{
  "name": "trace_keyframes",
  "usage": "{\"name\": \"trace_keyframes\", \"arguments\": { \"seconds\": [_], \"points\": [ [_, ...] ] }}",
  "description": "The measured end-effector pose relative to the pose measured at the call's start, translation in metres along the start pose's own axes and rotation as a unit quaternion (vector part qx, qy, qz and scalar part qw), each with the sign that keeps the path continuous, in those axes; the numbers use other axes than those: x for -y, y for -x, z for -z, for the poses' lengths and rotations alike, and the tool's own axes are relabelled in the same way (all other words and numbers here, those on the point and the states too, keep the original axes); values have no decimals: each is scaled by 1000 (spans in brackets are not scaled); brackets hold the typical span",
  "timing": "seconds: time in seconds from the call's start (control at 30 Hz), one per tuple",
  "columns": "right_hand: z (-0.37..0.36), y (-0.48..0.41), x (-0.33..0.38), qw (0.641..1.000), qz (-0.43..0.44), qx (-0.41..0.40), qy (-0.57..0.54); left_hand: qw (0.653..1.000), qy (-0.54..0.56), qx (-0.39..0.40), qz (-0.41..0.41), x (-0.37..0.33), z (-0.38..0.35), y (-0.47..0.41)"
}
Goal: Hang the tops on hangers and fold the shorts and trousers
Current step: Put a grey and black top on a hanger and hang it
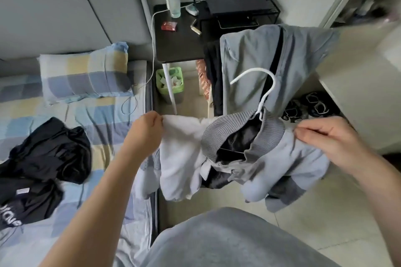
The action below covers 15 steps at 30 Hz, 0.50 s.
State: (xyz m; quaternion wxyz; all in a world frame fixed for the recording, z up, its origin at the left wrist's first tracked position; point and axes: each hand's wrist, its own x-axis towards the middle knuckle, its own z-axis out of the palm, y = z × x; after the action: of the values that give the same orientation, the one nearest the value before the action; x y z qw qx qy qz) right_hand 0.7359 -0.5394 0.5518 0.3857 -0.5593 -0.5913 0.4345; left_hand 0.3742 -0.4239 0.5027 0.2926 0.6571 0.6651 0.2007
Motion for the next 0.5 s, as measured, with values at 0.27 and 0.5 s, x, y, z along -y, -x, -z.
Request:
{"name": "trace_keyframes", "arguments": {
  "seconds": [0.27,0.5],
  "points": [
    [102,33,-38,996,-37,-70,-39,915,16,67,-397,-121,-85,13],
    [178,58,-73,989,-62,-135,26,918,82,-14,-387,-202,-150,-6]
  ]
}}
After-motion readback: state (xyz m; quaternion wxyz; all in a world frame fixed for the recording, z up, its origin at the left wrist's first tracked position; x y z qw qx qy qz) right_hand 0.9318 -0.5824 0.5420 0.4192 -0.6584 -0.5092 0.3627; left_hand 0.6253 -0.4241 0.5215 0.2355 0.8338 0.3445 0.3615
